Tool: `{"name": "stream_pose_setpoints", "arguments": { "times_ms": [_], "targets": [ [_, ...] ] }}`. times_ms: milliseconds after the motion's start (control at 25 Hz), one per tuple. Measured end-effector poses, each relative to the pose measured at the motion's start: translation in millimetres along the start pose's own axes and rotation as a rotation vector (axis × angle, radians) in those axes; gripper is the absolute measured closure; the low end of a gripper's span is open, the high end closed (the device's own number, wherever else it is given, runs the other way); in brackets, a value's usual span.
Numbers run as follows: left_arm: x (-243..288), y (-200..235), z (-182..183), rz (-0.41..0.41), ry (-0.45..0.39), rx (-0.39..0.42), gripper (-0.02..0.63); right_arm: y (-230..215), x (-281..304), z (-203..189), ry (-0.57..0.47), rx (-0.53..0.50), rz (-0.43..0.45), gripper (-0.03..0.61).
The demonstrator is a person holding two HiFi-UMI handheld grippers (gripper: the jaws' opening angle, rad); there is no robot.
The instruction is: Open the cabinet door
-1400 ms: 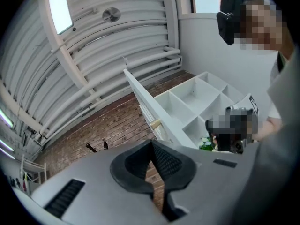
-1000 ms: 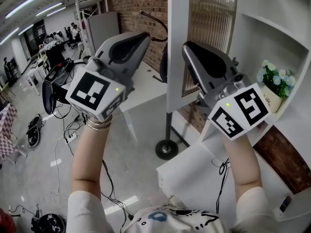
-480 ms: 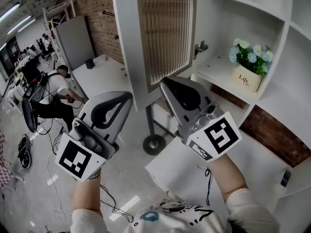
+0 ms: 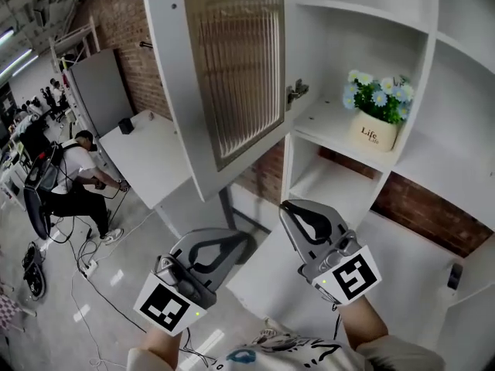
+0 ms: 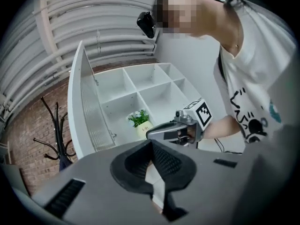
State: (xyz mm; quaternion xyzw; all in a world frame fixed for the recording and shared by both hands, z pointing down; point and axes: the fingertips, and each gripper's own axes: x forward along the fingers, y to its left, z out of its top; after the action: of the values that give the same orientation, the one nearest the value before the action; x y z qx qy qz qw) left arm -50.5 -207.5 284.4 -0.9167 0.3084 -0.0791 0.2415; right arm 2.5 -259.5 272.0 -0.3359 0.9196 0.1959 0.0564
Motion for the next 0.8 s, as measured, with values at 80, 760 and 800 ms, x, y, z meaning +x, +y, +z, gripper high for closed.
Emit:
{"name": "stream_pose_setpoints", "arguments": {
  "times_ms": [80,760,800],
  "targets": [
    [7,-17,-16,-0.047,0.017,-0.006,0.598,-1,-13,-16,0.021,0.031,-0.036,0.549],
    [43,-115,-84,-0.263,-0.025,-0.232,0.598,29,-114,-99,0.251,0.233,-0.215,0.551],
    [44,-119,-87,-0.278,-0.025,-0.242,0.598,30,-120,-100,0.261,0.242,-0.232,0.551]
  ]
}}
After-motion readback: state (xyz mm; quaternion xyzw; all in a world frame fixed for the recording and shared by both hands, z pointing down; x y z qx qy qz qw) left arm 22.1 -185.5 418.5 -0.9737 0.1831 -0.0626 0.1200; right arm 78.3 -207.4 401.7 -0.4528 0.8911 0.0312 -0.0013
